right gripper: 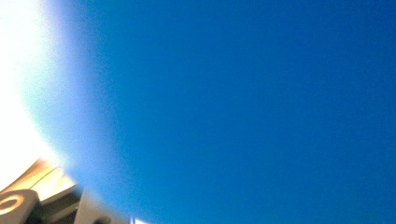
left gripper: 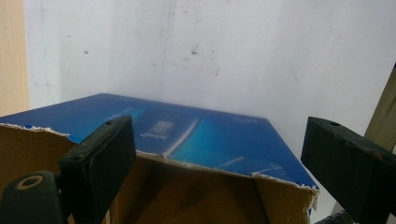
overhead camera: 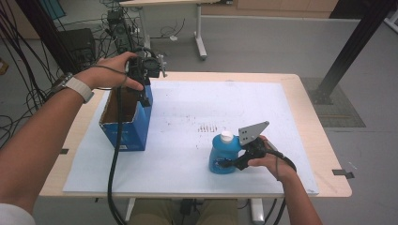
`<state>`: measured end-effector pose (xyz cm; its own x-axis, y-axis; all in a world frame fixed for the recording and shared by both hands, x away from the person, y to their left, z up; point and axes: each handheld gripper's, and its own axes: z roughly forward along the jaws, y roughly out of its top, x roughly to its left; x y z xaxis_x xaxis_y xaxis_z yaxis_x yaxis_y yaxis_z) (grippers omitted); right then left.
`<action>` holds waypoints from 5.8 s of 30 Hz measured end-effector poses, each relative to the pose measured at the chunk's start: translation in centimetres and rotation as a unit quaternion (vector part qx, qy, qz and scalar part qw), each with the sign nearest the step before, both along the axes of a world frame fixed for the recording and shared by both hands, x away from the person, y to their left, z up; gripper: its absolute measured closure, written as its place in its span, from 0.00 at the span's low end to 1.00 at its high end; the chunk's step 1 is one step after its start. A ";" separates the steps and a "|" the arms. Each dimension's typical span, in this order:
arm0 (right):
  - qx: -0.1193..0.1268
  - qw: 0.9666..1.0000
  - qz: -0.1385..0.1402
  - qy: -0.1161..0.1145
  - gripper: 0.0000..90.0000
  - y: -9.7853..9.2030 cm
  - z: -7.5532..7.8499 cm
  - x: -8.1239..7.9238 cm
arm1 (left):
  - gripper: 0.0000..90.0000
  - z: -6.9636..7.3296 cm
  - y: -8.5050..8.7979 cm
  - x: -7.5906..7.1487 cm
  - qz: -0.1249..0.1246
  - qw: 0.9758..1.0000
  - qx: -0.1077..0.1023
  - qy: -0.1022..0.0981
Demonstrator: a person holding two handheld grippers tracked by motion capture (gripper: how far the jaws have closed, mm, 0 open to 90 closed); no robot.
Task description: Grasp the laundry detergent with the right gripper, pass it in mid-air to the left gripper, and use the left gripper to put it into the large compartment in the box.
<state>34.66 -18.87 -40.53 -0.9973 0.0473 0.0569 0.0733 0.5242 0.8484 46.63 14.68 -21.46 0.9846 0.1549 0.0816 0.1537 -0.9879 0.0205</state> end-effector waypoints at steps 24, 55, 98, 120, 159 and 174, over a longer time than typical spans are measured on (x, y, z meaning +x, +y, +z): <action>0.001 1.000 0.001 -0.003 0.47 0.0 0.0 0.0 | 0.12 0.0 -0.1 0.0 0.000 1.000 -0.002 -0.001; -0.002 1.000 -0.002 0.001 0.47 0.1 0.0 0.0 | 0.12 0.0 -0.1 -0.1 0.001 1.000 -0.002 -0.003; 0.001 1.000 -0.001 -0.001 0.47 0.0 0.0 -0.1 | 0.11 0.4 -0.3 -0.6 0.001 1.000 -0.005 -0.009; -0.002 1.000 -0.016 -0.005 0.47 -0.2 3.3 0.2 | 0.10 2.8 -1.8 -2.8 -0.011 1.000 -0.004 -0.016; -0.030 0.998 -0.042 0.025 0.48 1.1 10.4 1.3 | 0.09 7.8 -8.1 -6.5 -0.064 0.998 0.000 -0.021; -0.040 0.999 -0.022 0.023 0.48 3.3 11.2 2.1 | 0.09 8.4 -9.3 -7.4 -0.087 0.996 0.002 -0.020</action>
<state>36.73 -15.56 -29.32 -0.9905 0.0978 0.0963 0.1355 0.5853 0.7994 39.24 5.39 -13.07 0.9923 -0.0182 0.1224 -0.0206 -0.9996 0.0185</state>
